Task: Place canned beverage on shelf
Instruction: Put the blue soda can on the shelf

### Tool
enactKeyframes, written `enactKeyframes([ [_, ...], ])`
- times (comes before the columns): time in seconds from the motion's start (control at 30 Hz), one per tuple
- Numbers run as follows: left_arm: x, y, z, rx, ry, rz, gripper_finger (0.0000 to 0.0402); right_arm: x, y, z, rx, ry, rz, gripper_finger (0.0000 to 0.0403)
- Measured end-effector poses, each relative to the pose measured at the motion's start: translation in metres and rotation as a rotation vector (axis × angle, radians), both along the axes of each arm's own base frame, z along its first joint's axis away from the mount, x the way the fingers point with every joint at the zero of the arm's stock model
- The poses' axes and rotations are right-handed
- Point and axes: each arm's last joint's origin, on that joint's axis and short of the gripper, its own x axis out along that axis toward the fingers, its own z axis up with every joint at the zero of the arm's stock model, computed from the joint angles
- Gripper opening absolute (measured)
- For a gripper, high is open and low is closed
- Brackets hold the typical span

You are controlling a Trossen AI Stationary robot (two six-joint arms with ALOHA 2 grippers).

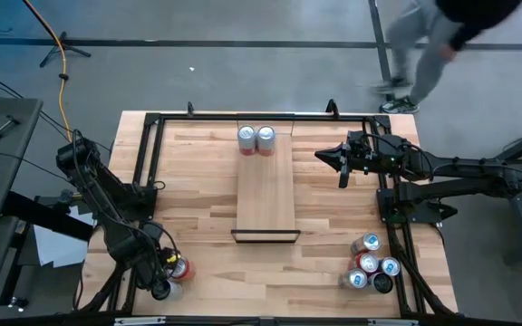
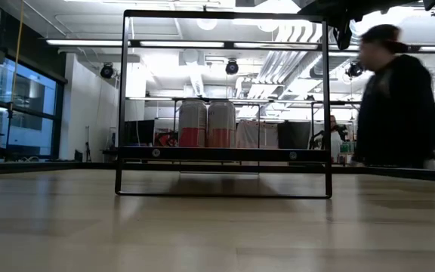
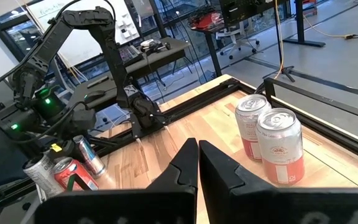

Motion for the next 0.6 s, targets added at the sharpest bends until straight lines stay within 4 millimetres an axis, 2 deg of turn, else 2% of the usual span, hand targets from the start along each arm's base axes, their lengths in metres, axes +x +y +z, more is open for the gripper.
enactKeyframes([
  [0.2, 0.000, 0.000, 0.001, 0.001, 0.001, 0.002, 0.0194, 0.000, 0.000, 0.000, 0.000, 0.000, 0.000, 0.0000],
  [0.4, -0.003, 0.004, 0.004, -0.003, -0.001, 0.001, 0.0190, 0.000, 0.000, 0.000, 0.000, 0.001, 0.000, 0.0000],
  [0.6, -0.017, 0.025, 0.033, -0.095, -0.065, 0.002, 0.0190, 0.000, 0.000, 0.000, -0.001, 0.002, -0.006, 0.0000],
])
